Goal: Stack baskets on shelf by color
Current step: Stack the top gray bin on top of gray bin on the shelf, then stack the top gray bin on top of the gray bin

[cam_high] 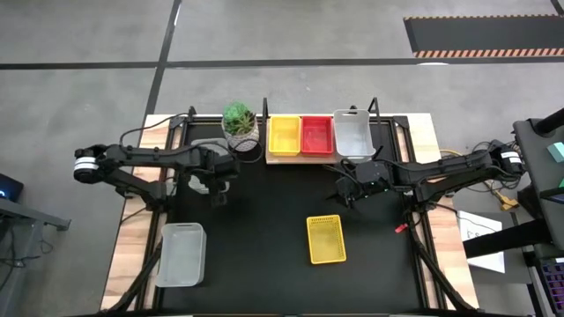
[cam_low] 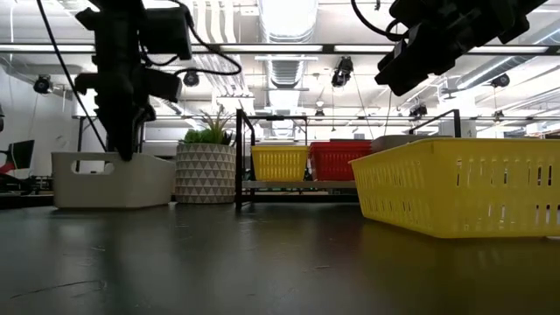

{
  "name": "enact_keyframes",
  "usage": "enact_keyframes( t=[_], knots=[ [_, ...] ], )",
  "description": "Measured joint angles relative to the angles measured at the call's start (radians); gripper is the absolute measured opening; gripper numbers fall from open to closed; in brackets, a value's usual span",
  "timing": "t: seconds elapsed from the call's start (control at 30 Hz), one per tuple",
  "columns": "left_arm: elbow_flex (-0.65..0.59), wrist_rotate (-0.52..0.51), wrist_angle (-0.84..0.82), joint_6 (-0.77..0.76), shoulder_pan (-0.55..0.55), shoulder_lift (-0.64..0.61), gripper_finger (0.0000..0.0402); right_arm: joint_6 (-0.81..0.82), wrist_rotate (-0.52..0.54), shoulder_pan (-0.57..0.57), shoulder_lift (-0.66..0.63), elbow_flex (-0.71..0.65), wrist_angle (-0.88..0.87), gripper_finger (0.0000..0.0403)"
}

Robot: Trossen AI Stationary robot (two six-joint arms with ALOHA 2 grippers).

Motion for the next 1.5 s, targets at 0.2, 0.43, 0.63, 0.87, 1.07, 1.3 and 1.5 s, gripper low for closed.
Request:
enact_keyframes(
  t=[0.2,0.43,0.63,0.87,1.07,1.3,1.5],
  knots=[
    [0.018,0.097,0.062,-0.097,-0.045,0.000,0.0013,0.000,0.000,0.005,0.000,0.000,-0.026,0.0009],
    [0.014,0.122,0.278,-0.144,-0.136,0.003,0.0013,0.024,0.000,0.006,0.000,0.000,-0.046,0.0009],
    [0.077,0.094,0.320,-0.194,-0.198,0.006,0.0013,0.032,0.001,0.019,0.000,0.000,-0.045,0.0009],
    [0.167,-0.278,0.149,-0.539,-0.160,-0.007,0.0013,0.032,0.001,0.022,0.000,0.000,-0.046,0.0009],
    [0.158,-0.342,0.119,-0.688,-0.055,-0.007,0.0013,0.024,0.001,0.024,0.000,0.000,-0.073,0.0009],
    [0.103,-0.348,0.110,-0.693,0.054,0.013,0.0013,0.004,0.001,0.024,0.000,0.000,-0.092,0.0009],
    [0.028,-0.425,0.132,-0.675,0.112,0.014,0.0013,-0.014,0.001,0.024,0.000,0.000,-0.099,0.0009]
  ],
)
